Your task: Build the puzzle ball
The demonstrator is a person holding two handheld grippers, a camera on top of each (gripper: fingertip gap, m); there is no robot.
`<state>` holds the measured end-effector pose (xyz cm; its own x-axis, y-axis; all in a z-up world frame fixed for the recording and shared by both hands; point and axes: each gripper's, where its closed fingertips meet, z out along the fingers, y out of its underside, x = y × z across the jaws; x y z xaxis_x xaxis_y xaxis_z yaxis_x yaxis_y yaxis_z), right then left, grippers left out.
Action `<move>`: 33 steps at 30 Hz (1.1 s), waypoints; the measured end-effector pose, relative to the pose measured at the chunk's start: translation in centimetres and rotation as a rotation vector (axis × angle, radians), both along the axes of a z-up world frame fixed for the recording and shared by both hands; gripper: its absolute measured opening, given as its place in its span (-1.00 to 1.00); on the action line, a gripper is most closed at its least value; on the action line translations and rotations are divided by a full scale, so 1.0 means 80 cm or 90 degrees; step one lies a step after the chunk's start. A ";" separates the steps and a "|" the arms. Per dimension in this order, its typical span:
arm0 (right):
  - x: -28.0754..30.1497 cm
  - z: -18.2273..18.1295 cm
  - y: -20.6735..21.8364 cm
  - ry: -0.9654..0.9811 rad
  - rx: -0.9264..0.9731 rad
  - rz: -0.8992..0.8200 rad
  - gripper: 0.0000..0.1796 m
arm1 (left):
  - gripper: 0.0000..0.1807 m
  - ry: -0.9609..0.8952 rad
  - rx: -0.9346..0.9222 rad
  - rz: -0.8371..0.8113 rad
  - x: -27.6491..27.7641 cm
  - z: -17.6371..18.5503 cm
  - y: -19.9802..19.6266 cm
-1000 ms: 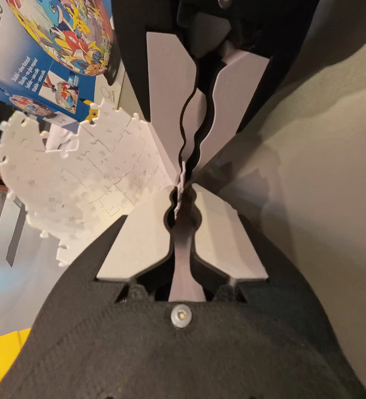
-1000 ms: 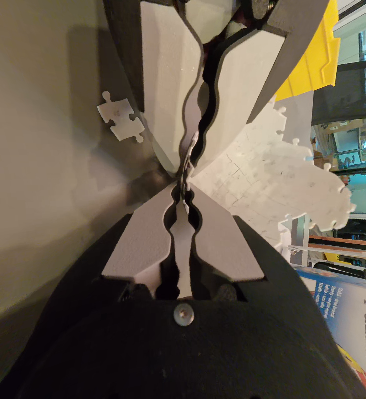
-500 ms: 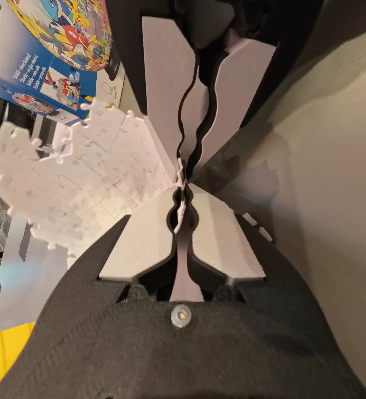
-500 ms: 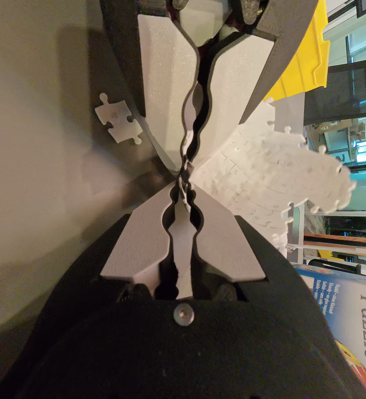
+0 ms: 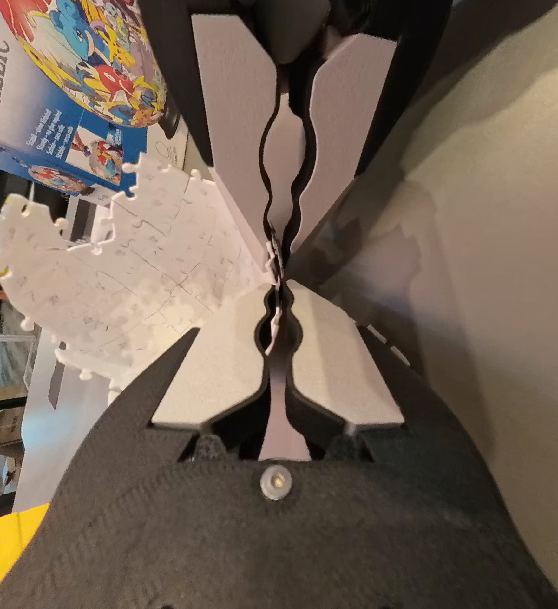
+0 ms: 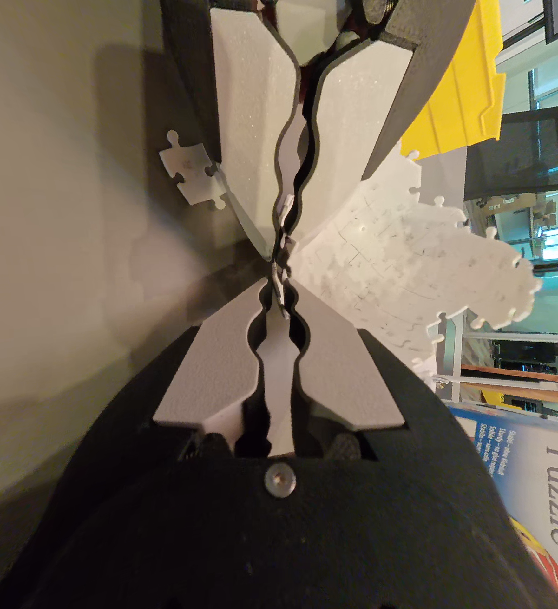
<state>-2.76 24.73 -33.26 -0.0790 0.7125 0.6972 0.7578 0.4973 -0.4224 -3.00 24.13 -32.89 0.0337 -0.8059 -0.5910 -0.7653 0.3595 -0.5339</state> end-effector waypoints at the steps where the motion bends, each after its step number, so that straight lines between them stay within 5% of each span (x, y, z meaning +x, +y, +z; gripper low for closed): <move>1: 0.000 0.000 0.000 0.000 0.003 0.002 -0.96 | -0.98 0.000 0.002 -0.003 0.000 0.000 0.000; 23: 0.004 -0.004 -0.001 0.047 -0.073 -0.041 -0.99 | -0.98 0.056 0.090 -0.030 0.005 -0.004 0.004; 33: 0.003 -0.006 -0.002 0.002 -0.008 -0.011 -0.97 | -0.97 0.085 0.034 -0.046 0.005 -0.009 0.000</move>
<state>-2.50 24.56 -33.75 -0.0640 0.7219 0.6890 0.7649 0.4789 -0.4308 -2.63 24.11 -33.62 -0.1041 -0.7710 -0.6282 -0.7994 0.4407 -0.4084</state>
